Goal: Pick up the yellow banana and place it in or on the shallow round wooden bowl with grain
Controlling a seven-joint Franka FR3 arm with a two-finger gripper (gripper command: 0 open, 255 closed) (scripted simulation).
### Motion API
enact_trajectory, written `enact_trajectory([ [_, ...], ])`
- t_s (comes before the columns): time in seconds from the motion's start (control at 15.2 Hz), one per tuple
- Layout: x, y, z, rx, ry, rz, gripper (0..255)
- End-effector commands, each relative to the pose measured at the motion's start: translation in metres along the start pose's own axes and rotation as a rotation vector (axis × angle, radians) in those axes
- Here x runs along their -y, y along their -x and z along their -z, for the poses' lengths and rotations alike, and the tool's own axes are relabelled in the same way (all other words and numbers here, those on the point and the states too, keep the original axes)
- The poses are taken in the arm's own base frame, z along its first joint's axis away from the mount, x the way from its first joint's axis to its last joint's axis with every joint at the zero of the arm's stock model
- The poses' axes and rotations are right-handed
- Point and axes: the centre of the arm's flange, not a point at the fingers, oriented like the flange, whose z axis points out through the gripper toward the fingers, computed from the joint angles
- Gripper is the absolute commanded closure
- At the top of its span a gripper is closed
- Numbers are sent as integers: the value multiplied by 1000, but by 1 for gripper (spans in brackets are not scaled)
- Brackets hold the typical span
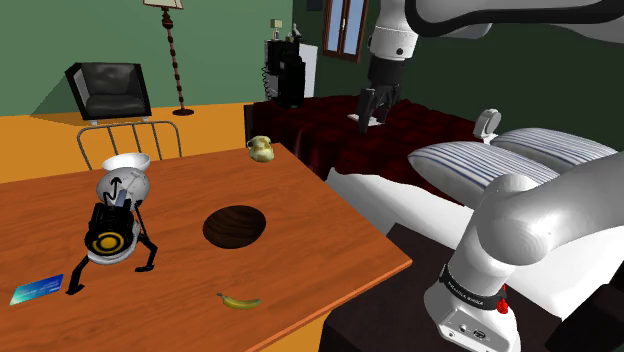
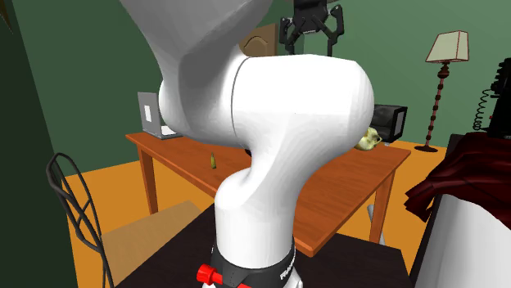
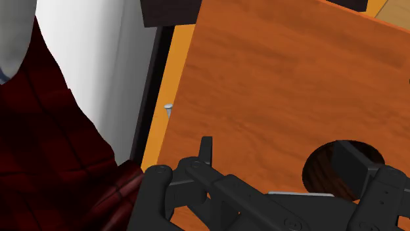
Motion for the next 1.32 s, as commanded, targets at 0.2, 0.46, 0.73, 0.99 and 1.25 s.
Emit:
enact_trajectory([
  [0.2,29,-15,-23,5,0,57,0],
  [0.46,69,-31,-55,11,0,134,0],
  [0.73,109,-45,-86,18,0,210,0],
  [0.99,151,-55,-117,24,0,286,0],
  [1.25,193,-61,-149,31,0,362,0],
])
